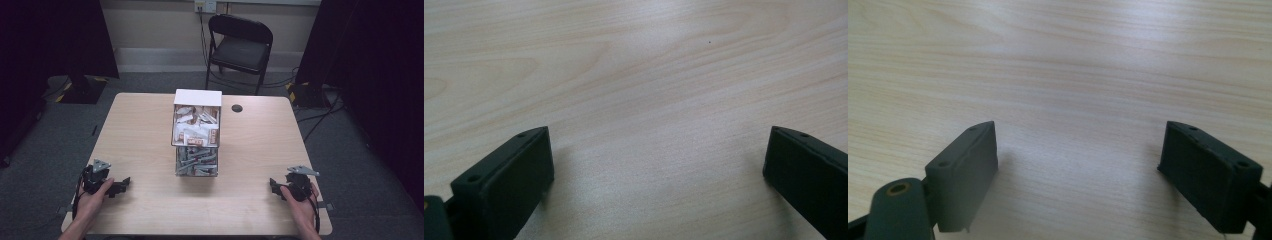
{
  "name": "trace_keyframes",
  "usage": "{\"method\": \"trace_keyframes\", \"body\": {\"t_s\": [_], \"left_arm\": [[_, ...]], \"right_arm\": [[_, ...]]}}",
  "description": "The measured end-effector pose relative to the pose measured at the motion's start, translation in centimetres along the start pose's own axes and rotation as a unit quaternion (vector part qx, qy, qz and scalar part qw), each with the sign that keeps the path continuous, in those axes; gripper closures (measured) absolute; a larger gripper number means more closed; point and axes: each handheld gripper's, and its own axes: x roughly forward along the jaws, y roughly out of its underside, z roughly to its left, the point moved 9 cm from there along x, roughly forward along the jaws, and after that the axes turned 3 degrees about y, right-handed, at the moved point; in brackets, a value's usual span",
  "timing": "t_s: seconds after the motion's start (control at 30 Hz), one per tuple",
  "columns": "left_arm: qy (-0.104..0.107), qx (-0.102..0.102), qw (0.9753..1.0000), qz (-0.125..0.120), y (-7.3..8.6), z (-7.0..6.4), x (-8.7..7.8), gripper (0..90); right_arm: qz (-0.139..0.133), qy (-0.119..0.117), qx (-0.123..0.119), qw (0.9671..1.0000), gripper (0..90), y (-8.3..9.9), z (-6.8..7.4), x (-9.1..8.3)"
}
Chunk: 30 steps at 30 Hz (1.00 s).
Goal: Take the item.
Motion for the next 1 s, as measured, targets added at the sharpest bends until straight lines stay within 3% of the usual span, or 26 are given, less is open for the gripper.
{"method": "trace_keyframes", "body": {"t_s": [0.27, 0.43, 0.77, 0.87, 1.0], "left_arm": [[0.0, 0.0, 1.0, 0.0, 0.0, 0.0, 0.0, 0.0], [0.0, 0.0, 1.0, 0.0, 0.0, 0.0, 0.0, 0.0], [0.0, 0.0, 1.0, 0.0, 0.0, 0.0, 0.0, 0.0], [0.0, 0.0, 1.0, 0.0, 0.0, 0.0, 0.0, 0.0], [0.0, 0.0, 1.0, 0.0, 0.0, 0.0, 0.0, 0.0]], "right_arm": [[-0.015, -0.037, 0.005, 0.9992, 22.7, -0.7, 0.8, -0.6], [-0.024, -0.066, 0.004, 0.9975, 31.6, -1.2, 1.7, -1.2], [-0.034, -0.124, -0.007, 0.9917, 43.6, -2.1, 3.6, -2.5], [-0.042, -0.13, -0.025, 0.9903, 47.2, -2.4, 4.1, -3.0], [-0.049, -0.157, -0.031, 0.9858, 50.6, -2.8, 5.1, -3.7]]}}
